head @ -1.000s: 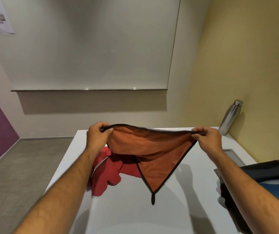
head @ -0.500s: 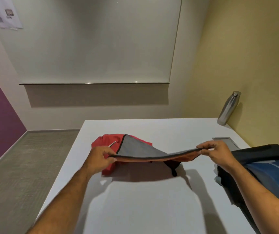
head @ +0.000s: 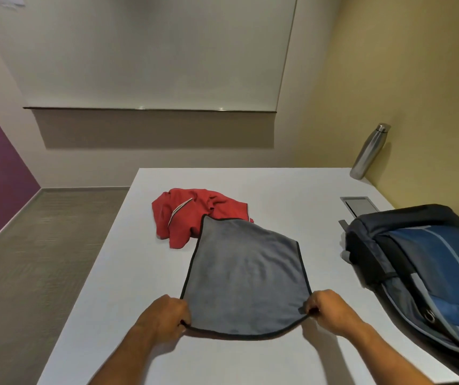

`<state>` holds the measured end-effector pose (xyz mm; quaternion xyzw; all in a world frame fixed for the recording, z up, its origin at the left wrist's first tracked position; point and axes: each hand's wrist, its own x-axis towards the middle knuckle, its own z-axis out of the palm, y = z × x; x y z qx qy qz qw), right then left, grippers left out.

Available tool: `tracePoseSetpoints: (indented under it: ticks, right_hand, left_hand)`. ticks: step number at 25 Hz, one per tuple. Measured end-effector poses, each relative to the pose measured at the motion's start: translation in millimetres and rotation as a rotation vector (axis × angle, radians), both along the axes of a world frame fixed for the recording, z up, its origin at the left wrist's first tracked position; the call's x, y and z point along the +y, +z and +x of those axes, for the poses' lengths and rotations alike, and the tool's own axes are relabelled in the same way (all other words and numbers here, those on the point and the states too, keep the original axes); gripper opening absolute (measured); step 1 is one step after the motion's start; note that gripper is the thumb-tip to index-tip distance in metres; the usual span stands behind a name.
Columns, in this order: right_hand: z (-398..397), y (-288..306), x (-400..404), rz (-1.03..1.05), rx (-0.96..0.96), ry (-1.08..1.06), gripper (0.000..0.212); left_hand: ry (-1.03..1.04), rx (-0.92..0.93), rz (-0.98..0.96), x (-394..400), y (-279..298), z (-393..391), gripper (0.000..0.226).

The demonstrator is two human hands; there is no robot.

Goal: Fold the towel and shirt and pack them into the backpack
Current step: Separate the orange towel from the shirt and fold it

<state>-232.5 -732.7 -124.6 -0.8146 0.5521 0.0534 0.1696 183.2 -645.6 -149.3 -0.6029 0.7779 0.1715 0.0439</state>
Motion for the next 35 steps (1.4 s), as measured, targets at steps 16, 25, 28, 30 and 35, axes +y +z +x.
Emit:
tracePoseSetpoints:
  ticks: [16,25,28,30,35]
  right_hand:
    - [-16,-22,35,0.278,0.306,0.203,0.02]
    - [-11,-32,-34,0.002,-0.324,-0.374,0.011]
    - [2,-31,-71,0.048,-0.45,-0.628,0.01]
    - [9,-36,-95,0.131,-0.509,-0.755,0.02]
    - [26,-47,-140,0.336,-0.744,-0.962,0.038]
  left_hand:
    - [0.02,0.094,0.398,39,-12,-24,0.03]
    - [0.281,0.161,-0.018,-32,-20,-18,0.052]
    - [0.33,0.115,-0.027,-67,-26,-16,0.072]
    - [0.378,0.091,-0.016,-85,-32,-15,0.084]
    - [0.44,0.029,0.083,-116,-48,-14,0.102]
